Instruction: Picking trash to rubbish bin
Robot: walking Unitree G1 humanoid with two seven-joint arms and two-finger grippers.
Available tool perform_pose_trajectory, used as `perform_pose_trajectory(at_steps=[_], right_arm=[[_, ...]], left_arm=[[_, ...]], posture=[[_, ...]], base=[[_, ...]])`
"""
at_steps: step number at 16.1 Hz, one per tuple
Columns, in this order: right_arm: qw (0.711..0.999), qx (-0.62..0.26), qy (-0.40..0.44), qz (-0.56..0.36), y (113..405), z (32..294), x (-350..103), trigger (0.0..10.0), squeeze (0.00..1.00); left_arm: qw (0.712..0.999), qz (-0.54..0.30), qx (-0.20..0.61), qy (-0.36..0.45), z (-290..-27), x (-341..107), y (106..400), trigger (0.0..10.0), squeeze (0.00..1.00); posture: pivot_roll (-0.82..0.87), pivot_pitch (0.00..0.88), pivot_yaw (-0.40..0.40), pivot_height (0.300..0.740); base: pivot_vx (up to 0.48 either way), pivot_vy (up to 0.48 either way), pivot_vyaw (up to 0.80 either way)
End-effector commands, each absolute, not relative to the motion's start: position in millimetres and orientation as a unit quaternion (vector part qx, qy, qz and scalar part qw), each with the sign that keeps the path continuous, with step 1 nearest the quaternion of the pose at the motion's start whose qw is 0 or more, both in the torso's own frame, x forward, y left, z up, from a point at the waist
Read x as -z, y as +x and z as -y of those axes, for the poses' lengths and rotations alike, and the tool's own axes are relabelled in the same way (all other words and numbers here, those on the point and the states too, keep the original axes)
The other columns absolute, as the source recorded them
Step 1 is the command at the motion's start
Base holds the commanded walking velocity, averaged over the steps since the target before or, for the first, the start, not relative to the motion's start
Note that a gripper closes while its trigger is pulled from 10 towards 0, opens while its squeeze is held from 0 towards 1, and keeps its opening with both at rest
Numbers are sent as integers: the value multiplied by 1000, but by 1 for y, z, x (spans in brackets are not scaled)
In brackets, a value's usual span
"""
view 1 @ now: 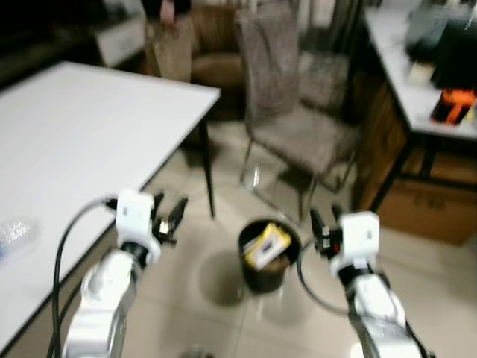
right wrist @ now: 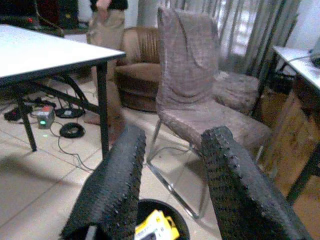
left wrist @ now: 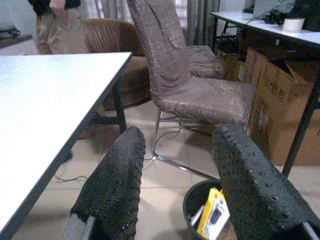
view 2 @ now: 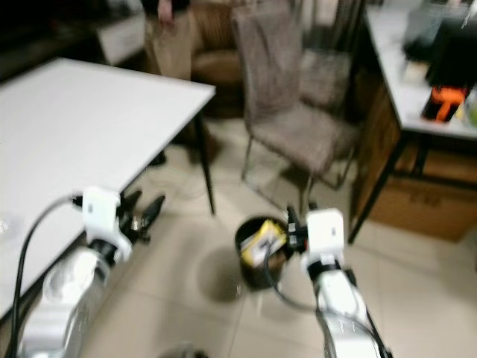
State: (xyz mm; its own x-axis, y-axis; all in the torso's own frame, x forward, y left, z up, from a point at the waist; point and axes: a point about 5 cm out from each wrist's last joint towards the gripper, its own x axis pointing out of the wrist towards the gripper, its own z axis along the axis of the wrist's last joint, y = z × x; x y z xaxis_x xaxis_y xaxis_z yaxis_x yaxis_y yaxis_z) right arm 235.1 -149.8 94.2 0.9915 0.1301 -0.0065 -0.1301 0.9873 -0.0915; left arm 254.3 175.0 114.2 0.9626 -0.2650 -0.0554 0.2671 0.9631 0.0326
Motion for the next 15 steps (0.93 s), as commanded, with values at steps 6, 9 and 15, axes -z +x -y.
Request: perform_pose_trajectory(at_steps=[6,9,15], right_arm=[[996,-82,-37,8,243,146,-98,10000,0],[996,-86,-31,6,244,142,-96,10000,0],[995,-93,-29,-3,245,138,-93,10000,0]], left_arm=[[992,-19,120,25,-180,-116,248,10000,0],[993,-21,115,25,-183,-117,245,10000,0],[994,-23,106,29,-188,-118,242,10000,0]], posture=[[-25,0,-23,740],[-12,0,-24,740],[-1,0,-24,740]], base=[[-286,0,0],[-281,0,0],[-281,0,0]])
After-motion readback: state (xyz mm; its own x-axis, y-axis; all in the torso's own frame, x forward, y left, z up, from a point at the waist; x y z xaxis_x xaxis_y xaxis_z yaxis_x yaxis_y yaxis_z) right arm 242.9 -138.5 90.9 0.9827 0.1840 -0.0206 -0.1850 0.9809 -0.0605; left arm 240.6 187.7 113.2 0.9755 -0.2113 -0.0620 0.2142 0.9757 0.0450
